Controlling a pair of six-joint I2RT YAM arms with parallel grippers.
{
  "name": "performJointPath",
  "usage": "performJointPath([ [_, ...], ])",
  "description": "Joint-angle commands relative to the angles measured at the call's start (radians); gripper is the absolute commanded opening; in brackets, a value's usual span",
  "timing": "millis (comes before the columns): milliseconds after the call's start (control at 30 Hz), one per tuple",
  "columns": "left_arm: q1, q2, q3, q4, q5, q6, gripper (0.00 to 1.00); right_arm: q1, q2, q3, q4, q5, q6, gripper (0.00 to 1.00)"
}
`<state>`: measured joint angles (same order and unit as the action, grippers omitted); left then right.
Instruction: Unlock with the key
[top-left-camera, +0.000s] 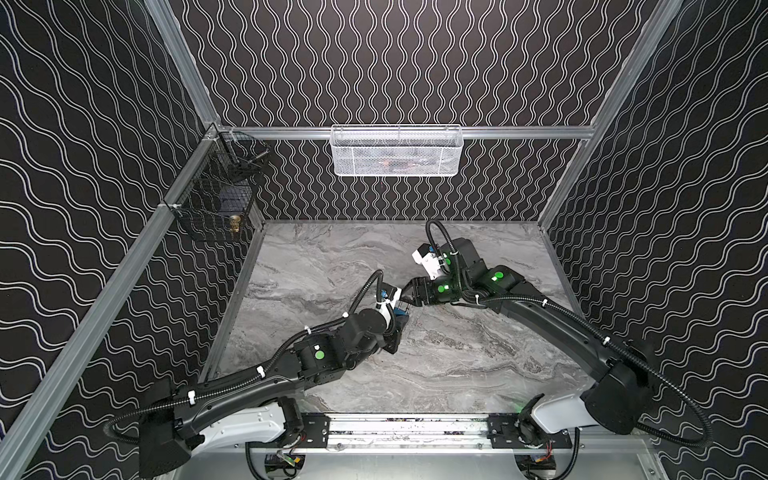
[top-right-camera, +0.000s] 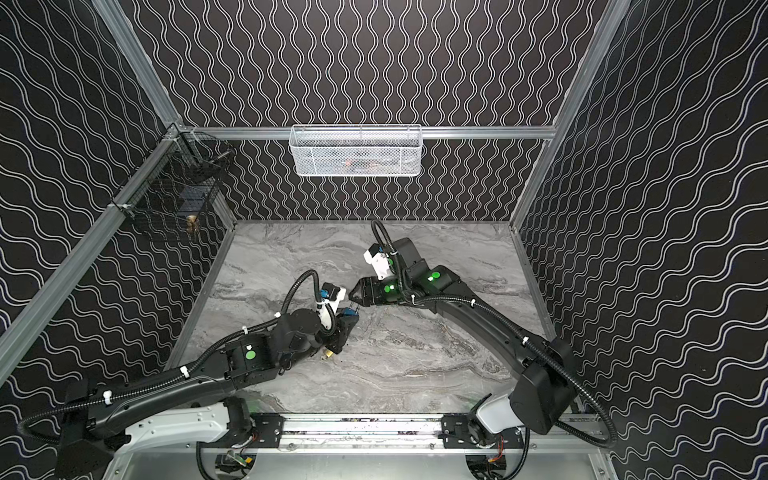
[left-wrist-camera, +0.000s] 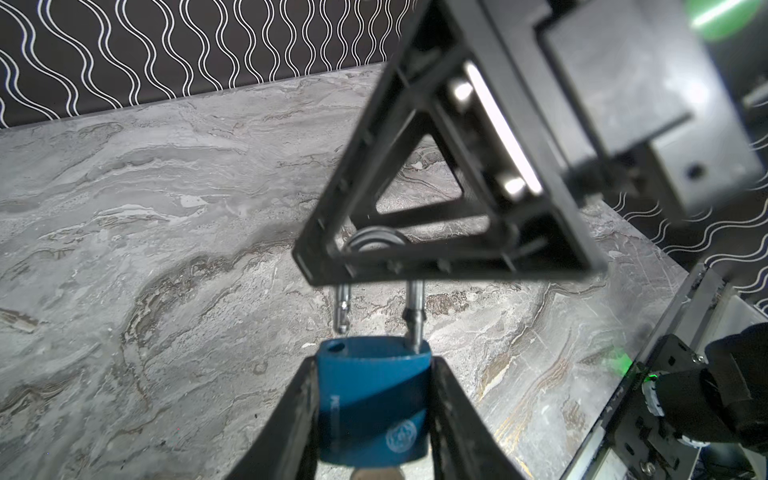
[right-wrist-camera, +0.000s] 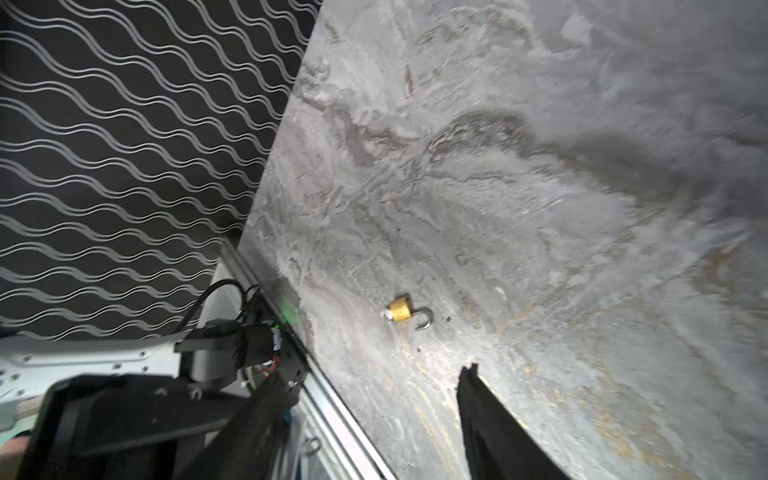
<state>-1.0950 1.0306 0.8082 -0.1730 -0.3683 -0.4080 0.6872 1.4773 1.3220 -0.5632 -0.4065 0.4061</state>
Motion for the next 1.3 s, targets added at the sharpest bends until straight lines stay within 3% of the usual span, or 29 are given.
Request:
performJointPath([
  [0,0.001,-0.007,-0.006,0.056,-0.006,0.044,0.00,0.000,0.018,0.039,-0.114,0.093,-0.057,0.67],
  [300,0.002,-0.024,-0.025,0.055,-0.024,0.040,0.00,0.000,0.031,0.069,-0.228,0.120,-0.147,0.66],
  [567,0.007,0.065,-0.026,0.017,-0.072,-0.032,0.00,-0.065,-0.047,-0.058,-0.211,0.159,-0.119,0.67],
  [833,0.061,0.315,0.023,-0.015,-0.043,-0.231,0.00,-0.192,-0.130,-0.233,-0.048,0.250,-0.038,0.71],
  [1067,0.105,0.588,0.138,-0.089,0.002,-0.388,0.01,-0.244,-0.144,-0.318,0.085,0.263,0.013,0.72],
  [1167,0.117,0.665,0.171,-0.086,0.039,-0.424,0.09,-0.274,-0.135,-0.362,0.096,0.269,0.009,0.72],
  [1267,0.126,0.728,0.205,-0.103,0.079,-0.452,0.25,-0.285,-0.129,-0.379,0.102,0.264,0.000,0.73],
])
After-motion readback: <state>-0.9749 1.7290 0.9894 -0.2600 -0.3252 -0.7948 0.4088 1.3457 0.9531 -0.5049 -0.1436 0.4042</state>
